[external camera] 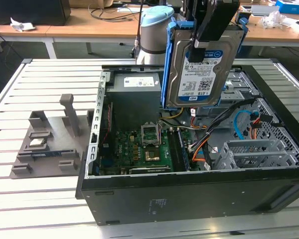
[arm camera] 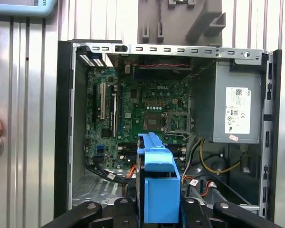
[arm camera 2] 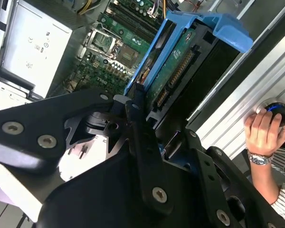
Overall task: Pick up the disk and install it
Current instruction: 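Pick up the disk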
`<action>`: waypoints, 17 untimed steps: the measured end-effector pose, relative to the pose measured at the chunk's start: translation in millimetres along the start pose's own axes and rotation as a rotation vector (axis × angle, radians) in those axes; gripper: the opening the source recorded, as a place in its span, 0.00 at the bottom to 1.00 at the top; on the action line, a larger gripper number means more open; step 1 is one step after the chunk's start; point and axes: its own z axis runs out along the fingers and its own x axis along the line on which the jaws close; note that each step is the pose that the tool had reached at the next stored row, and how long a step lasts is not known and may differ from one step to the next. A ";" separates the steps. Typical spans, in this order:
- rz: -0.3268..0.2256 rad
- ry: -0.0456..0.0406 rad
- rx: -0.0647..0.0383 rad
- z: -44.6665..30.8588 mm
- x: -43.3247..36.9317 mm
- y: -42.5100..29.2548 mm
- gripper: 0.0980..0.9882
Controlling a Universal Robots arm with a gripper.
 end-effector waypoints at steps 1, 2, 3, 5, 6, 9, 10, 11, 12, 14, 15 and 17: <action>0.000 0.0001 0.000 0.1 1.8 0.0 0.30; 0.000 0.0000 0.000 0.1 3.0 0.1 0.30; 0.000 0.0000 0.000 0.2 4.3 0.1 0.30; 0.000 0.0000 0.000 0.4 6.9 0.2 0.30; 0.000 0.0000 0.000 0.5 9.3 0.3 0.30; 0.000 0.0000 0.000 0.8 16.7 0.5 0.30; 0.000 0.0000 0.000 0.9 17.8 0.5 0.30; 0.000 0.0000 0.000 0.9 19.9 0.6 0.30; 0.000 0.0001 0.000 1.0 22.3 0.7 0.30; 0.000 0.0001 0.000 1.0 25.1 0.7 0.30; 0.000 0.0000 0.000 1.1 26.5 0.8 0.30; 0.000 0.0001 0.000 1.2 30.2 0.9 0.30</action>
